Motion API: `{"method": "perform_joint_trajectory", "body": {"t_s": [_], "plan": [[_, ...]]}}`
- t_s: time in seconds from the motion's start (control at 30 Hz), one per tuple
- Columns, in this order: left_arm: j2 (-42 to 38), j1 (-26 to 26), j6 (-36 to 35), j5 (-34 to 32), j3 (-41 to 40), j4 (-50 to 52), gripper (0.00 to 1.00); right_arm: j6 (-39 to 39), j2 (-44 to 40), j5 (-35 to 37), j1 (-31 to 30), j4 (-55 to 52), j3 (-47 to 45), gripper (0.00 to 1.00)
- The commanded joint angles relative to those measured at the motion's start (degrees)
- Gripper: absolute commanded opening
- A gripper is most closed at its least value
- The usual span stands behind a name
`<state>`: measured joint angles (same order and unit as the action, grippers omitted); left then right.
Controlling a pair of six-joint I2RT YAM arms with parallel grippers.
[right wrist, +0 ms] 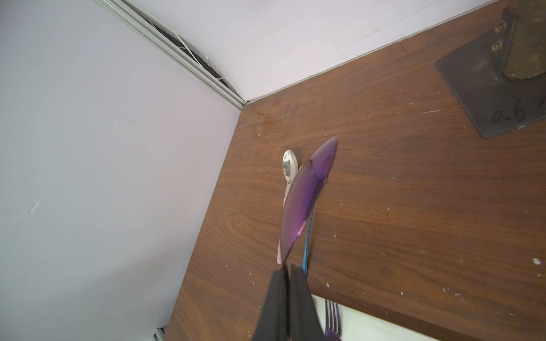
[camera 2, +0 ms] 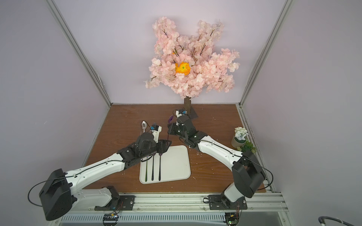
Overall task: Set the spoon and fork side by side
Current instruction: Pick up the spoon from the center of the board.
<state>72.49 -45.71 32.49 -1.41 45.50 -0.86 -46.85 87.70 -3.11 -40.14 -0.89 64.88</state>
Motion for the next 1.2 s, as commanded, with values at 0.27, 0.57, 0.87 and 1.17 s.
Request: {"method": "perform_joint_trajectory", "body": {"t_s": [0.27, 0.57, 0.87, 1.17], "plan": [[3.10, -1.77, -1.80, -6.20, 2.85, 3.25, 0.18, -0.06, 1.44, 3.40, -1.37, -2.68, 1.55, 0.00], [1.69, -1.81, -1.86, -5.54, 0.82, 1.03, 0.00, 2.35, 1.30, 2.29, -1.71, -2.74, 1.54, 0.09], [-9.28, 3.55, -0.60, 14.76, -11.77, -18.24, 0.00, 8.67, -8.63, -13.54, 3.09, 10.56, -9.49, 0.63], [-15.59, 7.39, 7.49, 31.99, -20.54, -36.60, 0.00, 2.41, -16.18, -36.35, 6.21, 37.06, -21.83, 0.63]]}}
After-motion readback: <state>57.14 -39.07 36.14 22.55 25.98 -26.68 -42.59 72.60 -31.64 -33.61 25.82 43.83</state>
